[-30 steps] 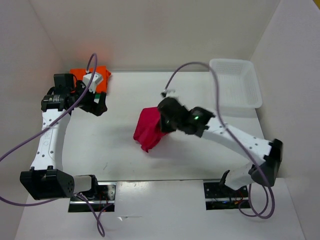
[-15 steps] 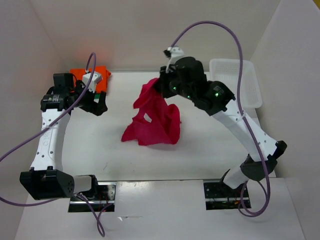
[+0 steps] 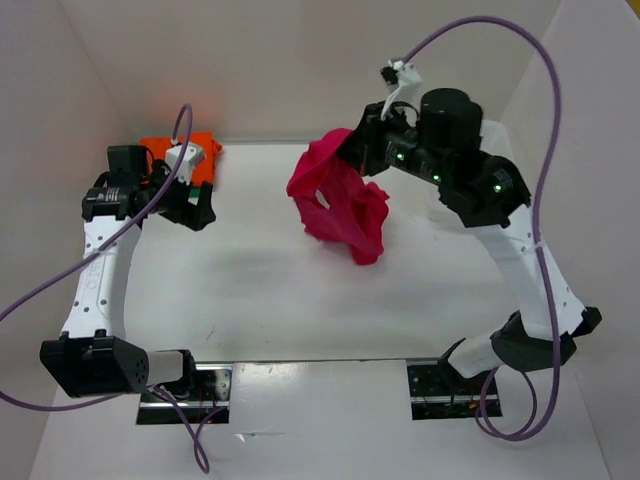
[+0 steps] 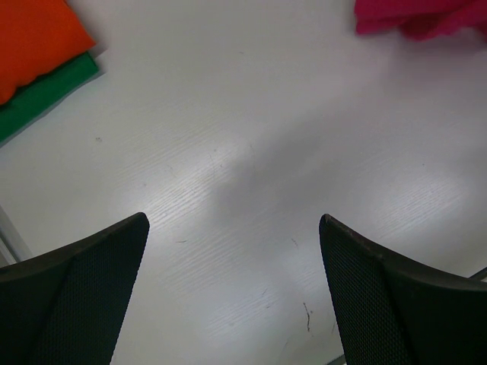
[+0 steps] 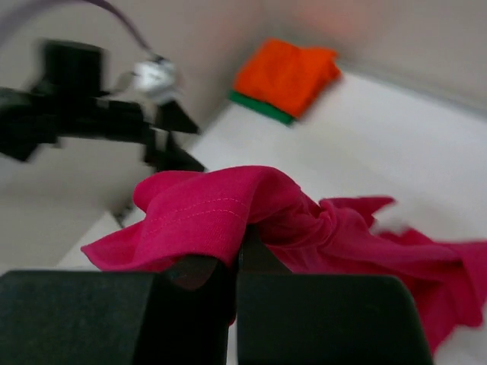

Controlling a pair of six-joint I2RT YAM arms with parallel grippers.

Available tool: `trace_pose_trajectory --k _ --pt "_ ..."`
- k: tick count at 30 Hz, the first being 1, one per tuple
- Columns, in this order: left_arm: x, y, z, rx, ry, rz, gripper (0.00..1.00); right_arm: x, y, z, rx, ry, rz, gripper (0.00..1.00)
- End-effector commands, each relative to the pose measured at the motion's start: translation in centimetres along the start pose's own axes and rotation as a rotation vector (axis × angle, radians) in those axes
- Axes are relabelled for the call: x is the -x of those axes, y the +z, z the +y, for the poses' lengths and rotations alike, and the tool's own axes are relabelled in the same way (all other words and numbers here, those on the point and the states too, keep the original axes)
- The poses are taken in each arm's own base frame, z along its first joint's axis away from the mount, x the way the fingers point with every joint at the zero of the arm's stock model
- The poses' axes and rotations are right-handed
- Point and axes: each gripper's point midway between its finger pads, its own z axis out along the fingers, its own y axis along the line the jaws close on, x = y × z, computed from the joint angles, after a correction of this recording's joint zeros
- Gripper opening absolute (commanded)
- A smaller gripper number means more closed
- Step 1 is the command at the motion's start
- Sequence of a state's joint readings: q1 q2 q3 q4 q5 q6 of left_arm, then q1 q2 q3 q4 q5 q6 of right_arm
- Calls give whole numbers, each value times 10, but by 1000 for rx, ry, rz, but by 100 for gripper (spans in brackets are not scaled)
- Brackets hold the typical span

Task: Fold and stack the t-shirts
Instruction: Flatten out the tshirt

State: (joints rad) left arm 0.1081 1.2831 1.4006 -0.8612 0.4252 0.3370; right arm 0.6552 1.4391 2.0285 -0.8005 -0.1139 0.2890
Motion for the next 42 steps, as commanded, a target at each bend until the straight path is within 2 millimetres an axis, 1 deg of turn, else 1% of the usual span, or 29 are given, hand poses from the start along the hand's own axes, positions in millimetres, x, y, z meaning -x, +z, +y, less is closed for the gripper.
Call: trace_pose_trajectory --k 1,3,4,5,6,7,8,9,10,11,12,13,14,15,16,17,19,20,25,26,27,28,29,30,31,38,40,41,42 --pt "15 -5 0 -10 7 -43 99 73 -55 74 297 -53 -212 0" --pt "15 -5 0 -10 7 -43 99 89 -58 93 371 -73 -241 0" --pt "15 -5 0 -10 7 -43 99 89 -57 100 391 -74 -235 0" --pt "14 -5 1 -2 6 -40 99 107 -69 105 393 -82 -293 0" --pt "14 -5 1 -2 6 -40 99 100 -49 102 372 -70 -251 0" --pt "14 -5 1 -2 6 -40 99 103 -42 97 339 -62 -252 0" --pt "14 -5 1 -2 6 -40 99 130 -55 87 255 -41 -354 0" --pt "14 -5 2 7 6 -36 99 123 -42 71 167 8 -319 0" --pt "16 -4 4 7 6 -36 99 120 -9 39 17 52 -314 0" --pt "16 -4 4 7 6 -36 99 117 4 20 -38 83 -301 0" --pt "16 -4 4 7 6 -36 99 107 16 5 -76 152 -263 0" --pt "18 -3 5 7 6 -36 99 102 36 -32 -169 203 -246 0" --pt "18 -3 5 7 6 -36 99 94 46 -51 -225 246 -226 0" --pt "21 -3 7 8 8 -39 99 67 52 -74 -312 308 -144 0" --pt "18 -3 6 4 3 -30 99 53 75 -99 -374 326 -111 0" --pt "20 -2 7 4 3 -30 99 44 81 -121 -453 328 -98 0" --pt "22 -4 5 -6 3 -34 99 26 90 -142 -539 304 -57 0" --pt "24 -2 7 -7 2 -33 99 27 89 -146 -559 291 -63 0" --pt "31 2 -20 -186 9 -62 99 23 98 -149 -560 291 -62 0" --pt "29 4 -25 -222 -5 -54 99 17 101 -150 -556 284 -37 3" --pt "31 5 -32 -248 3 -60 99 14 104 -149 -545 286 -21 22" --pt "30 12 -46 -287 29 -43 99 7 107 -152 -555 277 5 46" --pt "30 15 -52 -295 57 -36 99 1 111 -152 -550 279 26 63" --pt "24 20 -60 -306 68 -11 99 -4 113 -154 -557 280 44 91" --pt "14 28 -71 -314 105 33 99 -15 118 -159 -573 280 81 100" --pt "-8 47 -90 -339 146 96 99 -28 107 -174 -666 248 127 100" --pt "-14 50 -89 -333 149 114 99 -56 108 -178 -670 230 238 100" --pt "-19 49 -88 -325 148 124 99 -95 113 -184 -689 208 366 100" --pt "-26 51 -89 -331 140 141 99 -102 108 -185 -694 196 392 100"
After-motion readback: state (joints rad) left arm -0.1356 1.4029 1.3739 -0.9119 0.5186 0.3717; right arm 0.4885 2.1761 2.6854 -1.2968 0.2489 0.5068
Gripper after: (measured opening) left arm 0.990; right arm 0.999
